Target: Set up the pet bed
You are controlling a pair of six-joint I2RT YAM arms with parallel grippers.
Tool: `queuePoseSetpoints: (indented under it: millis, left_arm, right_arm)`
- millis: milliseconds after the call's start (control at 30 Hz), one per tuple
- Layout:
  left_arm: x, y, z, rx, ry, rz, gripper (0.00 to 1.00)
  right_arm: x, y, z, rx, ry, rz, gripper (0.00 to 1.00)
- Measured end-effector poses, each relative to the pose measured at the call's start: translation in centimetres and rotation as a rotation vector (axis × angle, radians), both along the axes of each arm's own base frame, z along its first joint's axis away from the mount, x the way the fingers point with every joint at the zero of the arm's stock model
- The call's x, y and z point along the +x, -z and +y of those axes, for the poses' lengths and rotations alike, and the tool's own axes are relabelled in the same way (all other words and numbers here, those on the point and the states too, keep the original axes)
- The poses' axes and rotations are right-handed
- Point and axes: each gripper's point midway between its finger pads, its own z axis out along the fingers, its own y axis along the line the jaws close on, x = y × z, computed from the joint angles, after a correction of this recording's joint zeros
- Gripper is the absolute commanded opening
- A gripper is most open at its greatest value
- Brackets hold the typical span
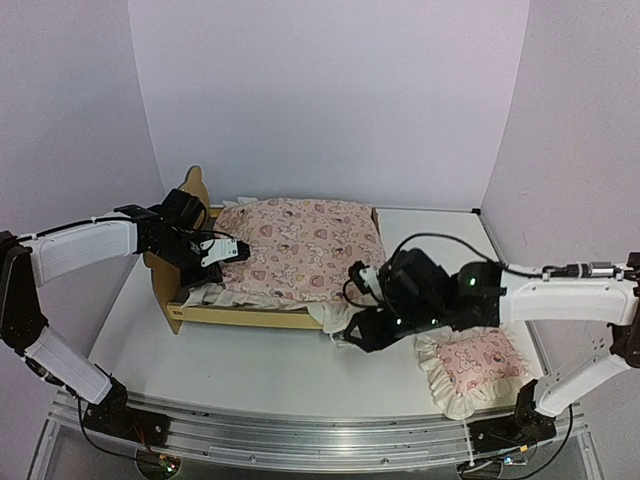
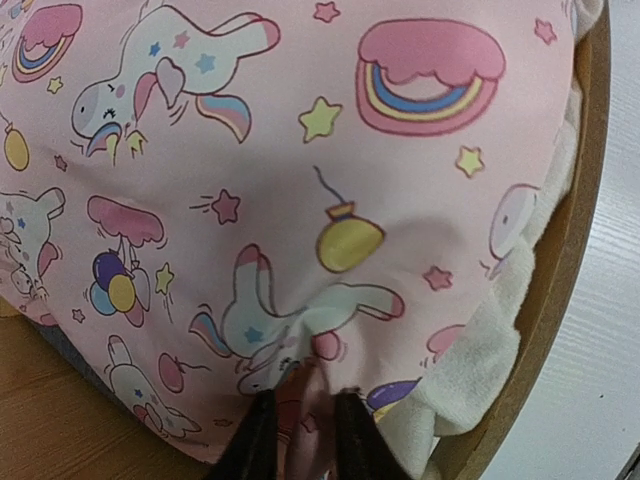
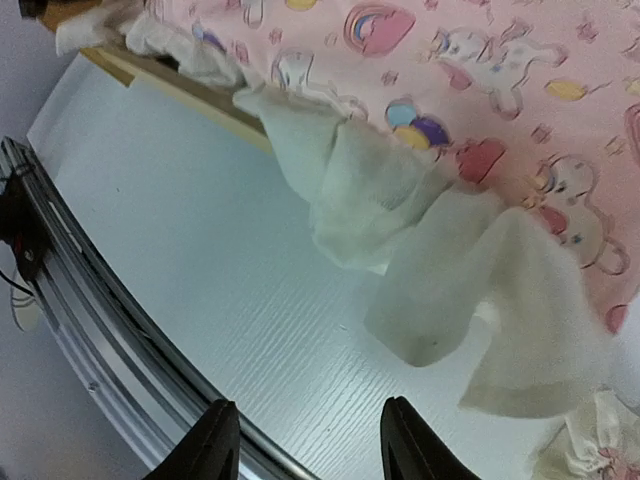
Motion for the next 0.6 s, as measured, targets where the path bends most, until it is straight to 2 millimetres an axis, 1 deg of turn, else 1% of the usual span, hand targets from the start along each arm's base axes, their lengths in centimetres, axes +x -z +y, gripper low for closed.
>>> queuePoseSetpoints:
  millis: [67, 133, 233, 333, 467, 600]
  left_arm:
    - [0.1, 0.0, 0.2, 0.01, -0.006, -0.006, 0.01]
    - [0.2, 0.0, 0.3, 0.012, -0.014, -0.007, 0.0]
    - [0.5, -0.5, 0.1, -0.001, -0.028, -0.012, 0.0]
    - [1.1, -1.9, -0.4, -0.035, -0.047, -0.031, 0.0]
    - [1.7, -3.7, -1.2, -0.092, -0.06, -0.045, 0.0]
    - [1.7, -4.3, -1.7, -0.125, -0.059, -0.04, 0.0]
  right_arm:
    - [-0.9, 3.1, 0.2, 0.003, -0.043, -0.048, 0.49]
    - [-1.3, 6.1, 0.1, 0.0, -0.072, -0.099, 0.5]
    - [-0.8, 8.6, 0.5, 0.012, -0.078, -0.186, 0.5]
    - [0.6, 9.6, 1.7, 0.043, -0.073, -0.279, 0.5]
    - [2.6, 10.4, 3.8, 0.092, -0.059, -0.406, 0.49]
    - [4.2, 11.8, 4.8, 0.116, -0.032, -0.508, 0.45]
